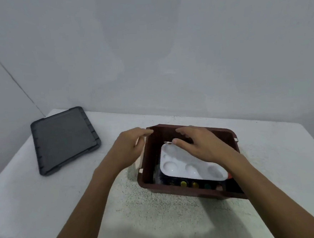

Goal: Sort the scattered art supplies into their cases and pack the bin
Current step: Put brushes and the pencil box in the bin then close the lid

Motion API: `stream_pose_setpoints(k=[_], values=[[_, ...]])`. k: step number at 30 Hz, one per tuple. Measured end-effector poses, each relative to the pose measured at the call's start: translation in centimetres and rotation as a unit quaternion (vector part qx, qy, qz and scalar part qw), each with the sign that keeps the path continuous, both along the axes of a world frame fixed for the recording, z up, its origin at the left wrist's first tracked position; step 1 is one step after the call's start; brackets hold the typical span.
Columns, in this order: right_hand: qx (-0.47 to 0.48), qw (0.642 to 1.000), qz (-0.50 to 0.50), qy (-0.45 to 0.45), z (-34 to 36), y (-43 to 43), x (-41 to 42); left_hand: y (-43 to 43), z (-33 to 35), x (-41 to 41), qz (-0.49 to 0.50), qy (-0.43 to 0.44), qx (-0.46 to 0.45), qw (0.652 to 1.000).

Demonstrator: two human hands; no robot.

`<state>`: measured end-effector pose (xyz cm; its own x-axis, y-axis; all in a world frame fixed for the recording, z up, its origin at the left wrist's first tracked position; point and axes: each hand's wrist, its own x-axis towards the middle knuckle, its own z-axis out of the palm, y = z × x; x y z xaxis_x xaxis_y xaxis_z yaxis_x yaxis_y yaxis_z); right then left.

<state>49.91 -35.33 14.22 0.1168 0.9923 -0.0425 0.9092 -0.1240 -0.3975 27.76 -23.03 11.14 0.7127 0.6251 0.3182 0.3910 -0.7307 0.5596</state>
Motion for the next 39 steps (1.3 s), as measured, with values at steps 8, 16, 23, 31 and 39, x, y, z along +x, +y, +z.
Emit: stream_pose_setpoints(k=[8, 16, 23, 31, 39], values=[[0.023, 0.996, 0.056, 0.07, 1.1, 9.0, -6.0, 5.7, -0.7, -8.7, 0.237, -0.049, -0.089, 0.966], [-0.042, 0.986, 0.103, 0.121, -1.6, 19.4, -13.0, 10.6, -4.1, -16.6, 0.444, -0.024, -0.131, 0.886], [-0.143, 0.974, 0.095, 0.146, -6.1, 25.1, -18.0, 13.4, -8.0, -19.5, 0.535, 0.072, -0.254, 0.803], [-0.198, 0.938, 0.036, 0.284, -8.8, 26.3, -20.6, 14.0, -9.5, -20.0, 0.527, 0.041, -0.278, 0.802], [-0.132, 0.901, -0.117, 0.396, -8.9, 27.0, -19.0, 13.4, -9.2, -20.1, 0.58, -0.015, -0.274, 0.767]])
